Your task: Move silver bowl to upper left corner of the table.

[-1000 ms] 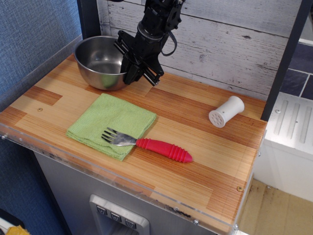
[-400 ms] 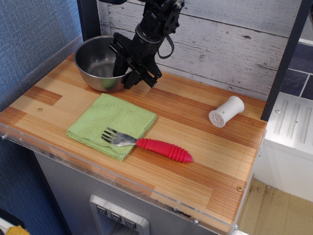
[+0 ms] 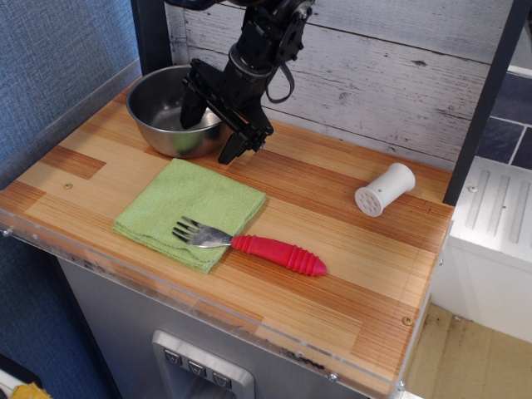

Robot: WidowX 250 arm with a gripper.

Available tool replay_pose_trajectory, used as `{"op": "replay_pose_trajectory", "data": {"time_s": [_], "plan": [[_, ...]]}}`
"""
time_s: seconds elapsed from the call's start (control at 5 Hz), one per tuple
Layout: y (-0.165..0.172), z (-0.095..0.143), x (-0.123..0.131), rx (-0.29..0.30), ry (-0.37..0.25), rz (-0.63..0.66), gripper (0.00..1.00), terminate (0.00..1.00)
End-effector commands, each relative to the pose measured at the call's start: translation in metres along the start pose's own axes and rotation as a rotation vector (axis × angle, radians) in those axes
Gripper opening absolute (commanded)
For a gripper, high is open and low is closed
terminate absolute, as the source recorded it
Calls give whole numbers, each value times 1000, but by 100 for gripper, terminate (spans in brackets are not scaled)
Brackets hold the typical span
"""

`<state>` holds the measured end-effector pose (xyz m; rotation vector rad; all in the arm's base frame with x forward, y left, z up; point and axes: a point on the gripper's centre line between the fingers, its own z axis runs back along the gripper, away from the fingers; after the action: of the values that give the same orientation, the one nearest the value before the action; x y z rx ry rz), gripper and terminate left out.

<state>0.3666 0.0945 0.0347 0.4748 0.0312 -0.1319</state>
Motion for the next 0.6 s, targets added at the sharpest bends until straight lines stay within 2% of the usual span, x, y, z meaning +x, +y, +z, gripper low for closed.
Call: {"op": "replay_pose_trajectory", "data": {"time_s": [0.0,0.2,0.4], "plan": [[35,64,-2,29,-132,57,100,0],[45,91,-4,36,-193,60,100,0],[58,125,-20,8,-328,142,100,0]]}}
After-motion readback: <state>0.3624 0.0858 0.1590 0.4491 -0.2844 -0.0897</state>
